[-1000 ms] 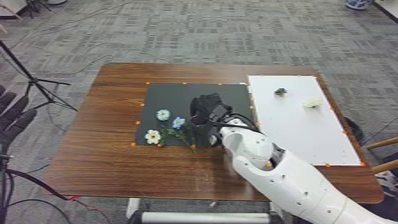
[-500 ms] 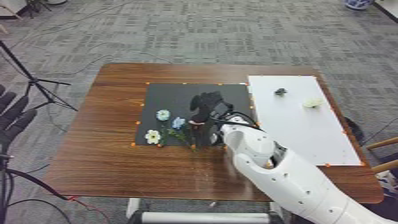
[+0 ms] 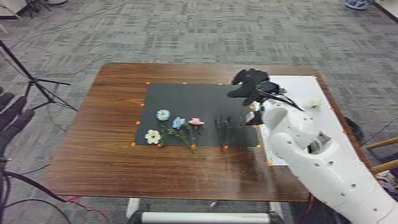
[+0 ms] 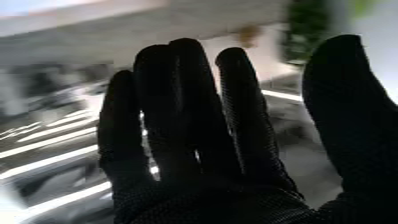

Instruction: Arrange flowers

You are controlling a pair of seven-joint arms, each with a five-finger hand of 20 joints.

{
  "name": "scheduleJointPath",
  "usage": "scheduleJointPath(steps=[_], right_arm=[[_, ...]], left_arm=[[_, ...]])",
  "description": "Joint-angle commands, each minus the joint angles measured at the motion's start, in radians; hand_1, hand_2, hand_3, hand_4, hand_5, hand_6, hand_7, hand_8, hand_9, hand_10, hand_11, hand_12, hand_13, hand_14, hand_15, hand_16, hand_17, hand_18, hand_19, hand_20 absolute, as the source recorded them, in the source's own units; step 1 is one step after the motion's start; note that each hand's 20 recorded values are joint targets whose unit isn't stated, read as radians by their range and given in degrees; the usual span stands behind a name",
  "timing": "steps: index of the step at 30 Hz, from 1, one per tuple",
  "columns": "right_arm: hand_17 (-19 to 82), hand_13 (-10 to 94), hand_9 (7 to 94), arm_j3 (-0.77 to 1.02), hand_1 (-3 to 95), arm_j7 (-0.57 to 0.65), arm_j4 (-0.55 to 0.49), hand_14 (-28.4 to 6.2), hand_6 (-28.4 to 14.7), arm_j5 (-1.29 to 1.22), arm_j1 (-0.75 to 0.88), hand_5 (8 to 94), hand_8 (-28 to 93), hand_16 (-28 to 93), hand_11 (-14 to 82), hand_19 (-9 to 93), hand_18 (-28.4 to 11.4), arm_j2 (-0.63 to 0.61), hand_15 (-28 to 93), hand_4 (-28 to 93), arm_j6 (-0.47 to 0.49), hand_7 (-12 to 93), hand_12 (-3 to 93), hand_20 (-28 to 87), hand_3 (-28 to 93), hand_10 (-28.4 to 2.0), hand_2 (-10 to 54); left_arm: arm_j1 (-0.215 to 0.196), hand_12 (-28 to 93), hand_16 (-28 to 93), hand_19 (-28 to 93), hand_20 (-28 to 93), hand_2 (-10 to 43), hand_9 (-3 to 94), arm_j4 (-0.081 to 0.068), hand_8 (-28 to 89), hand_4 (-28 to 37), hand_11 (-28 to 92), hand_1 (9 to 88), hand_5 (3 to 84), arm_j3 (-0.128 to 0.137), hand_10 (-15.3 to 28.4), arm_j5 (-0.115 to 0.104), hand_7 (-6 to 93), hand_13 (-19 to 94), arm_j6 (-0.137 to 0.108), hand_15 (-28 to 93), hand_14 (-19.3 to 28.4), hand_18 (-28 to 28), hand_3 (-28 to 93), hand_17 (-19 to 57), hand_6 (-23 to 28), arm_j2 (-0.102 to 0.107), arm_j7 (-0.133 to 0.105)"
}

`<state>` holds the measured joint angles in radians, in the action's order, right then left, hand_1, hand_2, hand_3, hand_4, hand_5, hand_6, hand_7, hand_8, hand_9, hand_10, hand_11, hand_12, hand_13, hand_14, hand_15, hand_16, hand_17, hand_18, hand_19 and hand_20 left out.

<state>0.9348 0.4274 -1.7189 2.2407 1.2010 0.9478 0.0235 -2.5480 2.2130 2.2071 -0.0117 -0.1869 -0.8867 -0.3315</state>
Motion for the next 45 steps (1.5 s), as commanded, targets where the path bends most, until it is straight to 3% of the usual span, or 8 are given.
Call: scheduleJointPath(steps=[1, 9, 12, 19, 23, 35, 40, 45], right_arm=[[23, 48, 52.4, 0.124, 33.3, 0.200, 0.134, -17.9, -6.7, 0.133, 0.090, 50.6, -10, 23, 13.8, 74, -25.2, -0.141, 63, -25, -0.030, 12, 14.7, 35, 78, -17.5, -9.1], [21, 40, 42.9, 0.233, 33.1, 0.268, 0.132, -20.9, -9.1, 0.101, 0.134, 44.1, -9, 20, 10.1, 75, -27.1, -0.188, 63, -25, 0.111, 9, 13.8, 34, 77, -20.3, -9.5], [20, 38, 39.5, 0.186, 32.9, 0.256, 0.176, -21.5, -9.5, 0.076, 0.119, 41.9, -9, 18, 9.8, 75, -27.3, -0.206, 62, -25, 0.030, 9, 13.5, 34, 77, -20.8, -9.5], [21, 36, 32.5, 0.141, 36.2, 0.254, 0.216, -20.5, -9.3, 0.103, 0.090, 36.1, -9, 15, 9.2, 77, -27.0, -0.196, 62, -27, -0.003, 10, 11.8, 33, 79, -20.3, -9.5], [22, 37, 32.2, 0.132, 38.0, 0.203, 0.226, -20.0, -9.1, 0.098, 0.075, 36.2, -10, 14, 9.4, 78, -26.9, -0.199, 63, -28, 0.003, 10, 11.3, 33, 79, -20.1, -9.5], [25, 54, 50.8, 0.132, 54.2, 0.162, 0.274, -10.2, -3.2, 0.084, 0.064, 51.8, -13, 28, 12.7, 78, -23.5, -0.168, 50, -28, 0.073, 15, 9.5, 35, 74, -10.7, -9.5], [27, 60, 64.4, 0.097, 62.1, 0.181, 0.310, -7.1, 0.0, 0.097, 0.054, 63.2, -14, 39, 14.7, 78, -22.9, -0.156, 46, -28, -0.069, 17, 12.6, 36, 64, -9.6, -9.5], [30, 67, 85.2, 0.078, 63.4, 0.164, 0.290, -6.7, 1.6, 0.134, 0.066, 78.1, 0, 44, 6.6, 79, -22.6, -0.168, 46, -28, -0.191, 21, 32.3, 39, 63, -7.9, -9.5]], left_arm=[[-0.018, 14, -1, 23, 11, 17.5, 31.3, 0.015, -6, -28.3, 12, 23.5, 37.7, 0.004, 13.8, 0.014, 7.8, 24, 0.010, 26, 14.6, 13.0, 64, -4.1, 8.9, -0.020, -0.002], [-0.023, 14, -1, 23, 11, 17.6, 31.4, 0.009, -6, -28.3, 12, 23.3, 37.8, 0.008, 13.8, 0.013, 7.8, 24, 0.002, 26, 14.6, 13.1, 64, -4.2, 9.0, -0.020, -0.008], [-0.035, 14, -1, 24, 11, 18.0, 31.4, 0.024, -6, -28.3, 12, 23.5, 37.8, -0.003, 13.8, -0.011, 7.9, 24, -0.052, 27, 14.6, 13.1, 64, -4.2, 9.0, -0.022, -0.026], [-0.039, 14, -2, 24, 11, 18.4, 31.8, 0.024, -6, -28.3, 12, 23.2, 38.3, -0.016, 13.9, -0.022, 8.3, 24, -0.041, 28, 14.7, 13.1, 65, -4.3, 9.4, -0.026, -0.046], [-0.030, 14, -2, 25, 11, 19.1, 32.2, 0.038, -6, -28.3, 13, 23.0, 39.1, -0.019, 14.1, -0.051, 8.8, 25, -0.114, 29, 14.8, 13.2, 65, -4.3, 9.6, -0.019, -0.061], [-0.038, 13, -3, 26, 11, 19.8, 32.7, 0.040, -7, -28.3, 15, 22.6, 39.8, -0.014, 14.4, -0.052, 10.4, 25, -0.092, 31, 14.9, 13.2, 66, -4.3, 9.8, -0.021, -0.063], [-0.028, 13, -3, 26, 11, 19.9, 32.8, 0.037, -7, -28.3, 15, 22.8, 39.8, -0.024, 14.5, -0.045, 10.4, 25, -0.085, 31, 14.8, 13.1, 66, -4.3, 9.8, -0.017, -0.058], [-0.035, 13, -3, 26, 11, 19.9, 32.8, 0.039, -7, -28.3, 15, 22.7, 39.8, -0.023, 14.6, -0.046, 10.4, 25, -0.086, 31, 14.9, 13.2, 66, -4.3, 9.8, -0.021, -0.061]])
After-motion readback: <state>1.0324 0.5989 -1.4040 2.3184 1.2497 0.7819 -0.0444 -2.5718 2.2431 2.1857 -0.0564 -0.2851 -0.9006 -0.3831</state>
